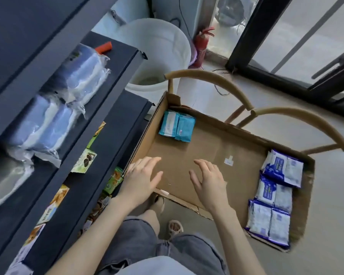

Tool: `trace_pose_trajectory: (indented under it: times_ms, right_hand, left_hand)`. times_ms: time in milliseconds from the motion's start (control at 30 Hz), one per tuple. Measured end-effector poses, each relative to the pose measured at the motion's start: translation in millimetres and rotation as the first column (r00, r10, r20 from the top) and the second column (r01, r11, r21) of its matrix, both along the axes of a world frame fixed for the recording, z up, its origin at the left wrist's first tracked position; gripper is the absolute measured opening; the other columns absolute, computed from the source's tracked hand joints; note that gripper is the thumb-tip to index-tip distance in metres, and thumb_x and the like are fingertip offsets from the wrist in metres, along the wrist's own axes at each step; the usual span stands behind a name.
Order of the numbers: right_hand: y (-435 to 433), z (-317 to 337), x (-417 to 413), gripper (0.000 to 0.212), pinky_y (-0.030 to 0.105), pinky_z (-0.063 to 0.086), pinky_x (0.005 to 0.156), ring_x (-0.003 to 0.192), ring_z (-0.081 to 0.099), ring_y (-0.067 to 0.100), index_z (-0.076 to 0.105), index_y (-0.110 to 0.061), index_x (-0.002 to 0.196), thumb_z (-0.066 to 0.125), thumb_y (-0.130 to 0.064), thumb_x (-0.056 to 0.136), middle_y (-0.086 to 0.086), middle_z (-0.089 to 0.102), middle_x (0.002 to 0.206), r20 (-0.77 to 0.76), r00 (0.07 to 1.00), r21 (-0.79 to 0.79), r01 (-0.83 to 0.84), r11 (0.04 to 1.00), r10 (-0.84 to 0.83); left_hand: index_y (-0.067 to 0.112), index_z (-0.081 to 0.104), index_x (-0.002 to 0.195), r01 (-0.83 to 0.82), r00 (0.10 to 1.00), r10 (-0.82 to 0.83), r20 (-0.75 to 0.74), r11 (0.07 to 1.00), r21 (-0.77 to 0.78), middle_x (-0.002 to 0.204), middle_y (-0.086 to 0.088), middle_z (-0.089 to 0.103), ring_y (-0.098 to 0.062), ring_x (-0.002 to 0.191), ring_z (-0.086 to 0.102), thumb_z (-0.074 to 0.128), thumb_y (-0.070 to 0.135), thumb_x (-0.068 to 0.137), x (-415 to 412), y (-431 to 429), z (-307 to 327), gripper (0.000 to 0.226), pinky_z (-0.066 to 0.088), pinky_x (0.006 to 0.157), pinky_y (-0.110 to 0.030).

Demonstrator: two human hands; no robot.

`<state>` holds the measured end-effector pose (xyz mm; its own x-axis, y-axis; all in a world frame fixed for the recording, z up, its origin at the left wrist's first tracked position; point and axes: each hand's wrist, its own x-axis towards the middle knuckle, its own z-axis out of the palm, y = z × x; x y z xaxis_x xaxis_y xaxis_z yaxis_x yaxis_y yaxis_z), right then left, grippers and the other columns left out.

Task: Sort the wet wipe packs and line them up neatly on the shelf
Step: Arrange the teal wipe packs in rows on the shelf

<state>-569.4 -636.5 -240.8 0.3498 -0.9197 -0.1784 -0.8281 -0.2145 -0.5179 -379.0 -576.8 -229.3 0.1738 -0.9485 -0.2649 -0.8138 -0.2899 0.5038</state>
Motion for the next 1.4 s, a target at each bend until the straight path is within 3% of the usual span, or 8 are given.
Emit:
trace_pose_trajectory:
  times_ms: [400, 700, 900, 1033, 1133, 1233, 1300, 1400]
  right_hand:
    - [-131, -114, 72, 0.038, 0.031, 0.035, 0.097, 0.116, 0.047, 0.025, 0.052, -0.011, 0.131, 0.051, -0.026, 0.096, 0.006, 0.056, 0.13, -0.032, 0.982, 0.263, 0.19, 0.946, -0.188]
    - [-193, -235, 92, 0.046, 0.023, 0.031, 0.095, 0.123, 0.043, 0.023, 0.042, -0.008, 0.137, 0.053, -0.026, 0.096, 0.008, 0.047, 0.138, -0.008, 0.942, 0.388, 0.312, 0.867, -0.336]
    - [-212, -291, 97, 0.064, 0.038, 0.039, 0.1, 0.118, 0.044, 0.027, 0.036, -0.002, 0.139, 0.066, -0.027, 0.088, 0.013, 0.045, 0.129, 0.002, 0.884, 0.358, 0.436, 0.826, -0.467]
    - [-217, -309, 99, 0.06, 0.039, 0.045, 0.097, 0.112, 0.049, 0.022, 0.045, -0.006, 0.129, 0.074, -0.027, 0.081, 0.007, 0.047, 0.121, 0.03, 0.83, 0.337, 0.516, 0.787, -0.557]
    - [-216, -310, 99, 0.054, 0.026, 0.044, 0.091, 0.101, 0.05, 0.015, 0.05, -0.008, 0.12, 0.077, -0.024, 0.077, 0.004, 0.048, 0.113, 0.081, 0.775, 0.369, 0.561, 0.741, -0.627]
    - [-214, -307, 97, 0.035, 0.016, 0.037, 0.071, 0.081, 0.047, 0.011, 0.056, -0.011, 0.102, 0.076, -0.024, 0.078, 0.004, 0.053, 0.102, 0.085, 0.745, 0.446, 0.565, 0.694, -0.661]
    - [-212, -302, 94, 0.024, 0.02, 0.04, 0.066, 0.076, 0.05, 0.015, 0.058, -0.012, 0.092, 0.074, -0.025, 0.08, 0.007, 0.059, 0.097, 0.119, 0.715, 0.492, 0.56, 0.667, -0.688]
    - [-208, -284, 88, 0.01, 0.029, 0.052, 0.074, 0.08, 0.062, 0.014, 0.063, -0.016, 0.092, 0.068, -0.022, 0.085, -0.003, 0.068, 0.089, 0.199, 0.64, 0.589, 0.528, 0.613, -0.742]
  left_hand:
    - [0.014, 0.049, 0.132, -0.026, 0.987, 0.064, -0.147, 0.97, 0.242, 0.129, -0.003, 0.054, -0.021, 0.119, 0.05, 0.053, 0.024, 0.095, 45, -164, -125, 0.039, 0.038, 0.103, -0.041]
    - [0.007, 0.031, 0.144, -0.303, 0.923, 0.356, -0.145, 0.906, 0.296, 0.145, -0.009, 0.037, -0.024, 0.132, 0.036, 0.057, 0.02, 0.093, 40, -225, -258, 0.059, 0.029, 0.108, -0.035]
    - [0.003, 0.027, 0.146, -0.501, 0.839, 0.534, -0.102, 0.833, 0.235, 0.141, -0.013, 0.036, -0.026, 0.13, 0.033, 0.06, 0.027, 0.091, 25, -237, -305, 0.068, 0.028, 0.106, -0.034]
    - [0.001, 0.041, 0.138, -0.59, 0.8, 0.597, -0.065, 0.802, 0.093, 0.132, -0.015, 0.046, -0.03, 0.12, 0.042, 0.064, 0.02, 0.089, 20, -237, -318, 0.058, 0.031, 0.102, -0.033]
    - [0.002, 0.047, 0.134, -0.652, 0.751, 0.655, -0.09, 0.756, 0.062, 0.122, -0.014, 0.051, -0.03, 0.112, 0.047, 0.07, 0.016, 0.083, 20, -238, -321, 0.058, 0.036, 0.098, -0.034]
    - [0.005, 0.051, 0.13, -0.664, 0.717, 0.679, -0.157, 0.734, 0.141, 0.113, -0.006, 0.049, -0.018, 0.101, 0.049, 0.07, 0.016, 0.084, 21, -241, -316, 0.051, 0.035, 0.086, -0.017]
    - [0.006, 0.058, 0.117, -0.635, 0.724, 0.661, -0.196, 0.75, 0.184, 0.104, -0.003, 0.047, -0.016, 0.093, 0.048, 0.067, 0.017, 0.086, 25, -240, -311, 0.034, 0.031, 0.076, -0.012]
    - [0.011, 0.058, 0.104, -0.625, 0.67, 0.664, -0.332, 0.746, 0.23, 0.1, 0.0, 0.059, -0.014, 0.087, 0.056, 0.062, 0.018, 0.09, 31, -237, -298, 0.016, 0.044, 0.075, -0.021]
